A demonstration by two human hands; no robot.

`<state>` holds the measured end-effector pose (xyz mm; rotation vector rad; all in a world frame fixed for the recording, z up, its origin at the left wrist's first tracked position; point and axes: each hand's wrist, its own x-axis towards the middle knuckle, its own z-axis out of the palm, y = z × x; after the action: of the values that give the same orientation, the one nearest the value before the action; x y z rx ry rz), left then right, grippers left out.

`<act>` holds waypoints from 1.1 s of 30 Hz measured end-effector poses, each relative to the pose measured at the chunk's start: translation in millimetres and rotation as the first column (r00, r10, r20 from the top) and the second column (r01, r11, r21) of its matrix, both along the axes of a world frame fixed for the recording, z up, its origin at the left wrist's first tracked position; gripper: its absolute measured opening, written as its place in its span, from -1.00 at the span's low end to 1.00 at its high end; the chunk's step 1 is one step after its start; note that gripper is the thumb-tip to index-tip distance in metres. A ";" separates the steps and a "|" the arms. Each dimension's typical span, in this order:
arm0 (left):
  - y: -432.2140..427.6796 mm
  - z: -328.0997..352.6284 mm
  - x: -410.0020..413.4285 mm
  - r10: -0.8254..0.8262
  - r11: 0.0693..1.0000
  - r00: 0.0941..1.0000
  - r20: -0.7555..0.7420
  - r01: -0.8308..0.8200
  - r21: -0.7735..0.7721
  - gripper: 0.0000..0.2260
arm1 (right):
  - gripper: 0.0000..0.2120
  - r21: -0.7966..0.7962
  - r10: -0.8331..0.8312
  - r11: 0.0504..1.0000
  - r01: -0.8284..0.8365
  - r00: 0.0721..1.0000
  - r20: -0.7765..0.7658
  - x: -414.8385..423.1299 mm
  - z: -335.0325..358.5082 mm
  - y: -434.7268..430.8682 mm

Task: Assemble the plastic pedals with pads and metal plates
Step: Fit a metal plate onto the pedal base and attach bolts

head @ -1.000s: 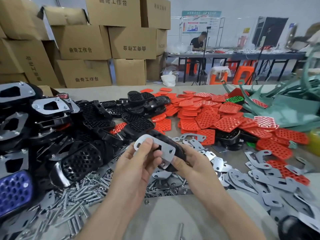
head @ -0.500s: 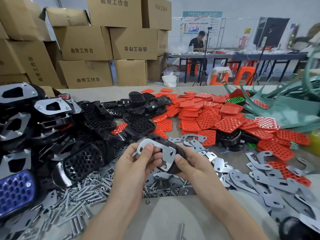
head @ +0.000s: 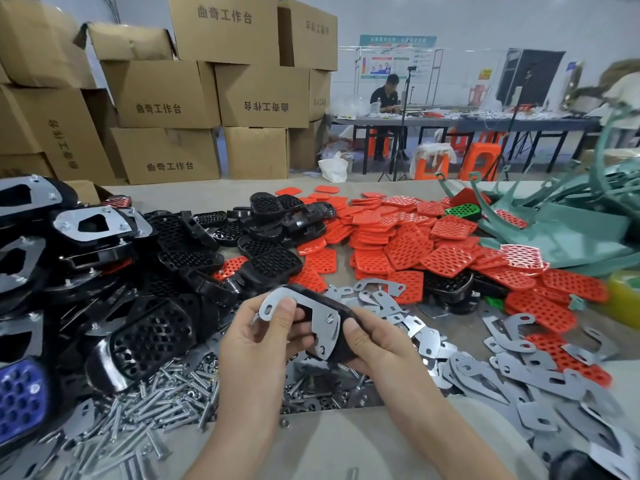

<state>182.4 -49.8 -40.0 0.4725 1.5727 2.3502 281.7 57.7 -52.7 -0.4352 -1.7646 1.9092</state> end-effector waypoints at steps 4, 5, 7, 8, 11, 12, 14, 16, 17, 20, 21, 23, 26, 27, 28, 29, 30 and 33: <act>-2.2 -1.5 0.7 0.041 0.983 0.990 -0.134 -0.064 -0.174 -0.92 | -0.71 -0.027 -0.007 1.000 0.008 1.000 0.008 0.3 3.1 0.2; -3.4 -1.1 1.0 0.045 0.978 0.986 -0.160 -0.076 -0.194 -0.91 | -0.71 -0.033 -0.012 0.999 0.012 1.000 0.012 0.1 3.4 0.5; -5.0 0.4 1.7 0.050 0.973 0.980 -0.191 -0.091 -0.213 -0.89 | -0.71 -0.050 -0.031 0.998 0.032 0.999 0.023 -1.0 3.8 1.4; -5.3 1.0 1.9 0.051 0.971 0.979 -0.197 -0.095 -0.221 -0.87 | -0.71 -0.066 -0.038 0.997 0.039 0.999 0.025 -1.8 3.7 2.0; -4.7 0.6 2.4 0.045 0.957 0.977 -0.208 -0.102 -0.272 -0.80 | -0.71 -0.146 -0.048 0.988 0.051 0.999 0.019 -2.7 3.5 3.7; -4.5 0.1 2.7 0.039 0.954 0.978 -0.206 -0.098 -0.283 -0.79 | -0.72 -0.177 -0.053 0.983 0.055 0.998 0.018 -2.7 3.6 4.1; -4.3 0.7 3.1 0.020 0.949 0.979 -0.201 -0.081 -0.305 -0.79 | -0.74 -0.245 -0.069 0.967 0.071 0.997 0.015 -3.8 3.6 5.0; -4.0 1.0 3.8 0.000 0.944 0.978 -0.207 -0.068 -0.322 -0.75 | -0.77 -0.307 -0.096 0.947 0.095 0.995 0.013 -4.9 2.9 5.7; -3.9 1.4 4.0 -0.004 0.946 0.978 -0.206 -0.063 -0.317 -0.74 | -0.78 -0.341 -0.114 0.934 0.110 0.993 0.009 -5.5 2.8 6.1; -3.0 1.4 1.5 0.000 0.961 0.982 -0.189 -0.052 -0.272 -0.78 | -0.77 -0.427 -0.147 0.896 0.124 0.989 -0.021 -5.9 6.0 5.4; -3.1 1.2 0.2 0.000 0.964 0.984 -0.179 -0.048 -0.263 -0.79 | -0.77 -0.440 -0.146 0.890 0.118 0.989 -0.031 -5.4 8.0 4.9; -3.7 0.6 -1.9 -0.012 0.971 0.988 -0.153 -0.025 -0.237 -0.82 | -0.75 -0.453 -0.129 0.887 0.092 0.990 -0.053 -3.4 12.6 3.1; -3.9 1.2 -2.2 -0.051 0.975 0.986 -0.157 0.016 -0.220 -0.83 | -0.71 -0.469 -0.087 0.882 0.039 0.993 -0.081 -0.9 15.1 4.0; -3.8 0.9 -2.9 -0.060 0.977 0.986 -0.154 0.026 -0.214 -0.83 | -0.69 -0.477 -0.077 0.878 0.028 0.994 -0.083 -0.6 14.6 5.2; -3.9 0.7 -3.8 -0.069 0.979 0.988 -0.140 0.040 -0.202 -0.82 | -0.66 -0.488 -0.072 0.873 0.022 0.994 -0.083 -1.3 13.8 6.0; -4.1 0.7 -5.0 -0.081 0.980 0.990 -0.119 0.057 -0.192 -0.81 | -0.62 -0.495 -0.070 0.869 0.018 0.994 -0.086 -1.3 12.8 6.6; -4.4 0.6 -6.0 -0.094 0.980 0.991 -0.097 0.075 -0.184 -0.80 | -0.58 -0.495 -0.065 0.869 0.011 0.994 -0.092 -1.5 12.4 6.5; -5.6 0.7 -8.5 -0.121 0.982 0.992 -0.043 0.113 -0.150 -0.74 | -0.61 -0.366 -0.025 0.931 -0.011 0.995 -0.092 -1.7 9.0 4.7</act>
<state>173.9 -55.4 -39.2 0.5796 1.6786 2.1337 280.1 62.3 -43.7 -0.4697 -1.3426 2.2216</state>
